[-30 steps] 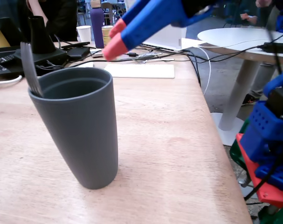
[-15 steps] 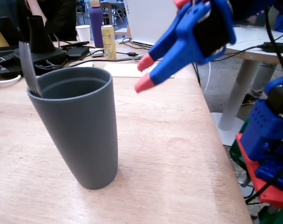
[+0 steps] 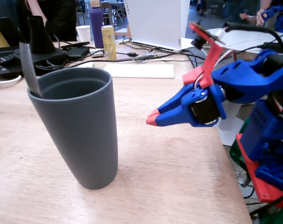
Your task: Grab the fork and place it in gray glass
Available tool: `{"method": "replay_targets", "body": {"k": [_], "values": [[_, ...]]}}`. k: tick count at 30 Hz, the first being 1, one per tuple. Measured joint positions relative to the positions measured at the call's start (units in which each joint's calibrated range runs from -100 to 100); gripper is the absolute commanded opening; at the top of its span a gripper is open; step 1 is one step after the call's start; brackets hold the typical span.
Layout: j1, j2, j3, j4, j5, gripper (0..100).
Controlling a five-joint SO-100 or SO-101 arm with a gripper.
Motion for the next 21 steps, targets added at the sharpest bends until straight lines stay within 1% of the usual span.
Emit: {"method": "replay_targets", "body": {"k": [4, 9, 21], "values": [[0.00, -5.10, 3.61, 1.16, -0.24, 0], [0.00, -9.60, 3.79, 11.18, -0.24, 0], [0.00, -10.03, 3.79, 11.84, 0.15, 0]]}}
